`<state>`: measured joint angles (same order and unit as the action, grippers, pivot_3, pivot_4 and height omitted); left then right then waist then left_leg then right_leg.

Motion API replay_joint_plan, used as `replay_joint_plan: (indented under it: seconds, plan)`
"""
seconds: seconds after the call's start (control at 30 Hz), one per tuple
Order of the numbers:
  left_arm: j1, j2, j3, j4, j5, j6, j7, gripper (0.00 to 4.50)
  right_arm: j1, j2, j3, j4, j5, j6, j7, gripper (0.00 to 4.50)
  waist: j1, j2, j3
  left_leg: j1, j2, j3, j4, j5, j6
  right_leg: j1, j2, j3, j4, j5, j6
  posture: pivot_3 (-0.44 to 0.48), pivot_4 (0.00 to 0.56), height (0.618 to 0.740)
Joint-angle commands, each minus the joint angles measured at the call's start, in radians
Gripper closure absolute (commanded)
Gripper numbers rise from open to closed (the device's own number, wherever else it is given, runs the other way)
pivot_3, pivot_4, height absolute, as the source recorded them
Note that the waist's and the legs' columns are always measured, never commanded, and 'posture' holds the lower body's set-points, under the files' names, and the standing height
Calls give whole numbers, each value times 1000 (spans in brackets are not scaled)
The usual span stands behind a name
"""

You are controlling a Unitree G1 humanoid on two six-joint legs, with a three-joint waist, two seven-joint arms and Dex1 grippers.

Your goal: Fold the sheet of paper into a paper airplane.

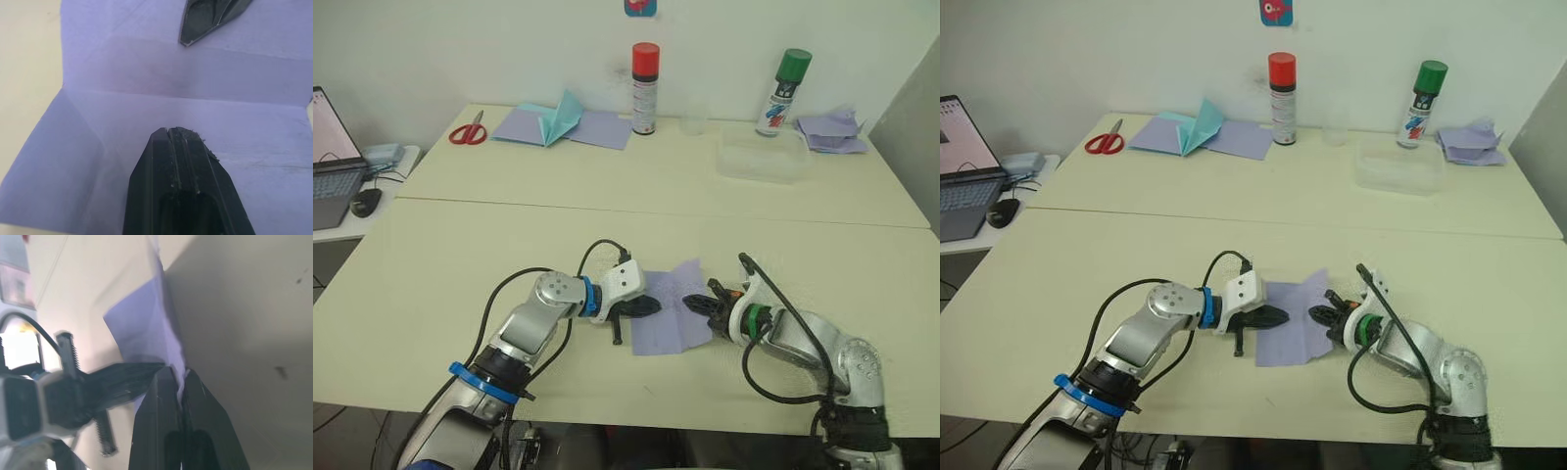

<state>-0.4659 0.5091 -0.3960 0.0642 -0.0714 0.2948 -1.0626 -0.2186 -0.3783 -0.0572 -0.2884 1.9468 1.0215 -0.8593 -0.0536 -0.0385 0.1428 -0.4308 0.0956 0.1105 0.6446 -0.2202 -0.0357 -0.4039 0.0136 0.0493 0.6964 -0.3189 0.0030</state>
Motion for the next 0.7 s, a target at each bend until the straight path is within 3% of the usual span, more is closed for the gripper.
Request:
replay_joint_plan:
  seconds: [0.03, 0.27, 0.7]
  plan:
    - [28, 35, -38, 48, 55, 9, -15, 4500, -30, -74, 35, 0, 25, 31, 101, 4473, 2, 1, -1, 0, 0, -1, 0, 0, 0, 0, 0, 0, 0, 0, 0, 0, 150, 740]
    - [-10, 38, -27, 89, 54, -29, -27, 4500, -48, -236, 68, 31, 25, 53, 259, 4473, 12, 1, -1, 0, 0, -1, 0, 0, 0, 0, 1, 1, 0, 0, 0, 0, 150, 740]
    - [-27, 21, -42, 124, 61, -70, -39, 4500, 0, -313, 128, 17, -53, 25, 362, 4473, 22, 1, -1, 0, 0, -1, 1, 0, 0, 1, 1, 1, 0, -1, 1, 0, 150, 740]
